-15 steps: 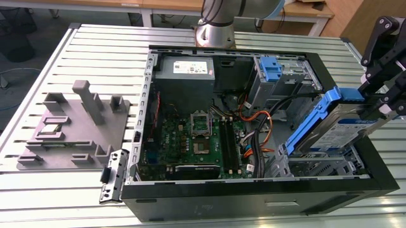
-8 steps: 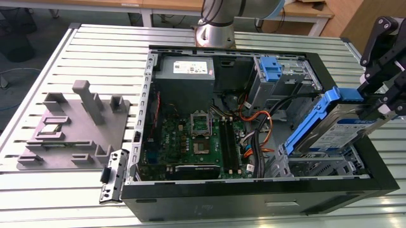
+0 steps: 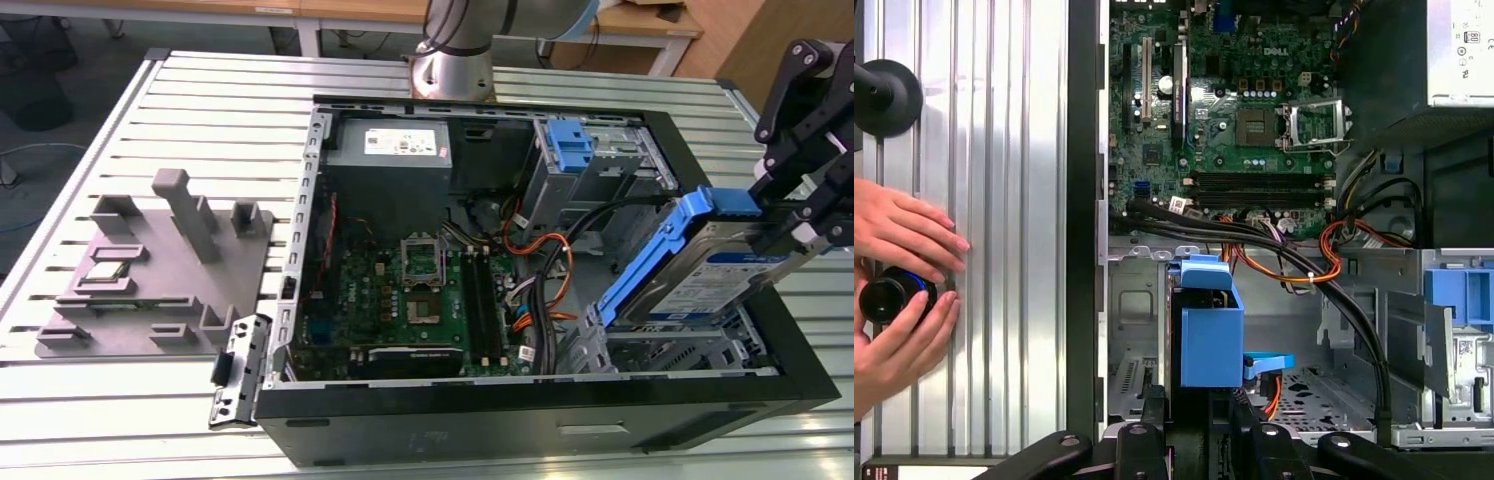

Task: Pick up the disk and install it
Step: 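Insert the disk into the insertion slot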

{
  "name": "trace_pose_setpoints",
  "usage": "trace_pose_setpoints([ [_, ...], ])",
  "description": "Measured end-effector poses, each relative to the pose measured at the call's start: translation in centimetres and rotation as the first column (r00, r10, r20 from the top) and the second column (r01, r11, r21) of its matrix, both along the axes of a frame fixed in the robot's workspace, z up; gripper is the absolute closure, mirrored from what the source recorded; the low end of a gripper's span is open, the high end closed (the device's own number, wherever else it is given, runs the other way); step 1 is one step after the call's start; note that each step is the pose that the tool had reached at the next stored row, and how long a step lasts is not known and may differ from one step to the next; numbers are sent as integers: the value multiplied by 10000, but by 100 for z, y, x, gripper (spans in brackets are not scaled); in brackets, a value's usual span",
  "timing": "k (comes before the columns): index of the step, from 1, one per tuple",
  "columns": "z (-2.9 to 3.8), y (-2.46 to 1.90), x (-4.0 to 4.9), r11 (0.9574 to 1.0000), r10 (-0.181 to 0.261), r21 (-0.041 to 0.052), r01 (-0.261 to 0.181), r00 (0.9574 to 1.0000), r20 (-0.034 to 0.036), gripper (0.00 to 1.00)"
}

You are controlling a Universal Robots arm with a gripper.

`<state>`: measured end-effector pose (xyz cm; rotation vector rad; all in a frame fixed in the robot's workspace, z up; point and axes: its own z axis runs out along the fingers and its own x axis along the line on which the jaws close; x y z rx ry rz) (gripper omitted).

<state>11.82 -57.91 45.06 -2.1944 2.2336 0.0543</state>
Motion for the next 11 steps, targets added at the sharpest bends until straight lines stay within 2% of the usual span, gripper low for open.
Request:
trace_pose_setpoints([
  [5, -3, 0, 12, 10000, -1, 1, 1, 10000, 0, 65],
  [11, -44, 0, 12, 10000, 0, 1, 0, 10000, 0, 65],
])
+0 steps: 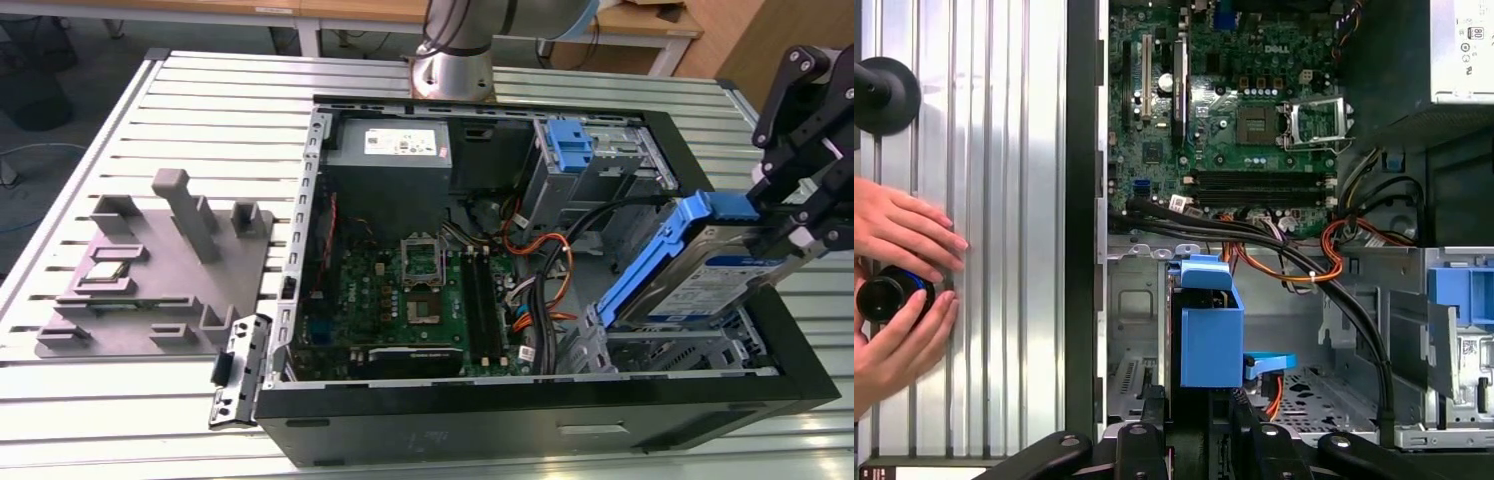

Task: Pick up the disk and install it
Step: 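Insert the disk into the insertion slot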

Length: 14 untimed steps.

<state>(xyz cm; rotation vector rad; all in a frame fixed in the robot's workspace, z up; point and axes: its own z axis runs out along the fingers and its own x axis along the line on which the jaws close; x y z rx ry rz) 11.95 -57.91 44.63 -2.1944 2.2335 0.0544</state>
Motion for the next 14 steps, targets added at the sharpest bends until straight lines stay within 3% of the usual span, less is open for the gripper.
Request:
trace_pose_setpoints([
  [14, -64, 0, -1, 10000, 0, 0, 0, 10000, 0, 65],
])
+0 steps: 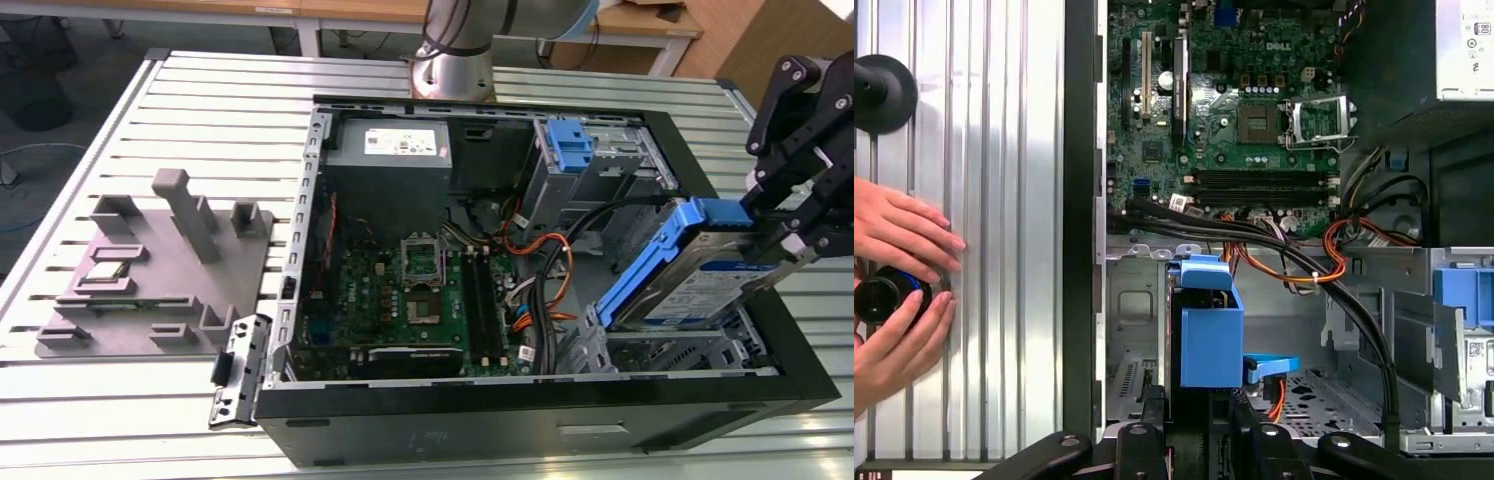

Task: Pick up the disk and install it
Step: 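Insert the disk into the insertion slot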

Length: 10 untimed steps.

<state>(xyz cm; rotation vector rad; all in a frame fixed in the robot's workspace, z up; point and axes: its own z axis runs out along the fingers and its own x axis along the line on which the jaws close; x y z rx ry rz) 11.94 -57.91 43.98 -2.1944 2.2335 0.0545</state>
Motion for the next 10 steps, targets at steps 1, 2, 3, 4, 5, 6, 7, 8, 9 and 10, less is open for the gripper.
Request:
trace_pose_setpoints([
  [1, -11, 0, 0, 10000, 0, 0, 0, 10000, 0, 65],
  [2, -23, 0, 0, 10000, 0, 0, 0, 10000, 0, 65],
  [3, -36, 0, 0, 10000, 0, 0, 0, 10000, 0, 65],
  [4, -49, 0, 0, 10000, 0, 1, 0, 10000, 0, 65],
  [5, -65, -1, 0, 10000, 0, 1, 0, 10000, 0, 65],
  [6, -82, -1, 0, 10000, 0, 1, 0, 10000, 0, 65],
  [7, -99, -1, 0, 10000, 0, 0, 0, 10000, 0, 65],
  [8, -117, -2, 0, 10000, 0, 0, 0, 10000, 0, 65],
  [9, -136, -2, 0, 10000, 0, 0, 0, 10000, 0, 65],
  [10, -155, -3, 0, 10000, 0, 1, 0, 10000, 0, 65],
])
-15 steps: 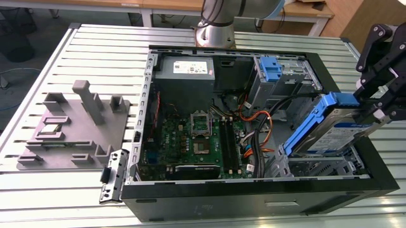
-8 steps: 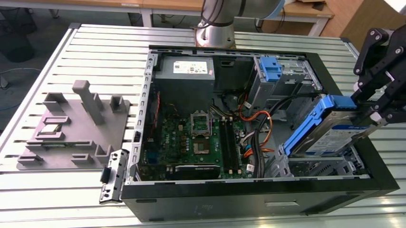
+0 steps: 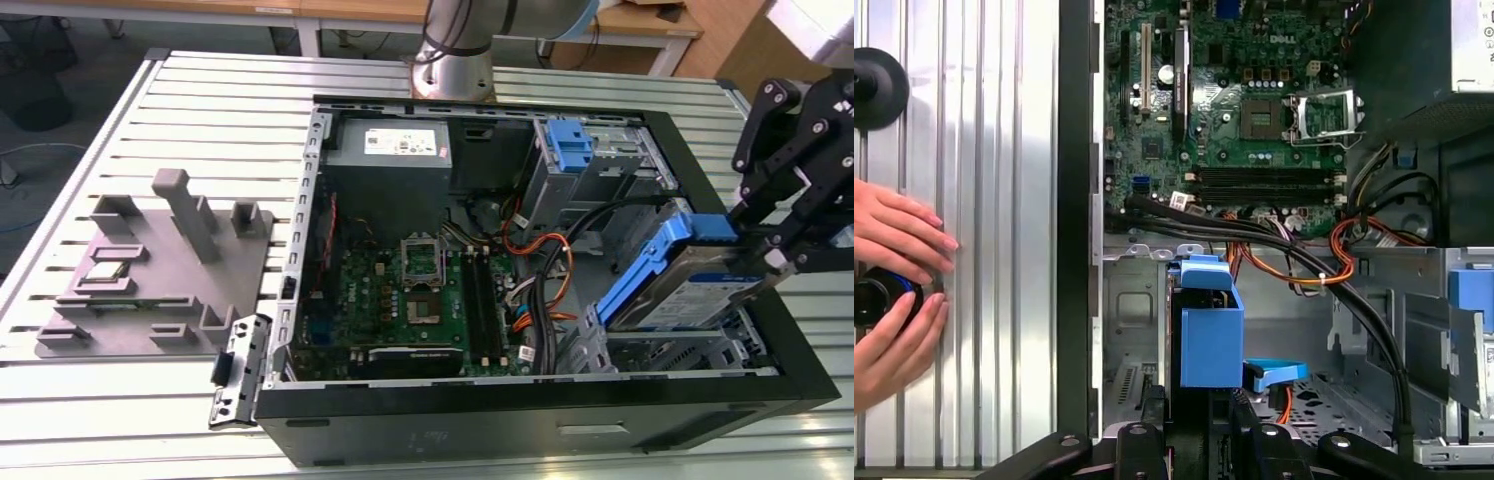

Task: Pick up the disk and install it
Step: 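Insert the disk into the insertion slot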

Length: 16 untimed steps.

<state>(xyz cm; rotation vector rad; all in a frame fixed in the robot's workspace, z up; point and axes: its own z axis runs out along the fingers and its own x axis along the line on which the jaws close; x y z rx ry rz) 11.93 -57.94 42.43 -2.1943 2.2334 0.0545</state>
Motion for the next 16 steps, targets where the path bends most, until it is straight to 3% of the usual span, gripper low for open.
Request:
trace_pose_setpoints([
  [7, -123, -3, 0, 10000, 0, 1, 0, 10000, 0, 65],
  [16, -148, -3, 0, 10000, 0, 2, 0, 10000, 0, 65],
])
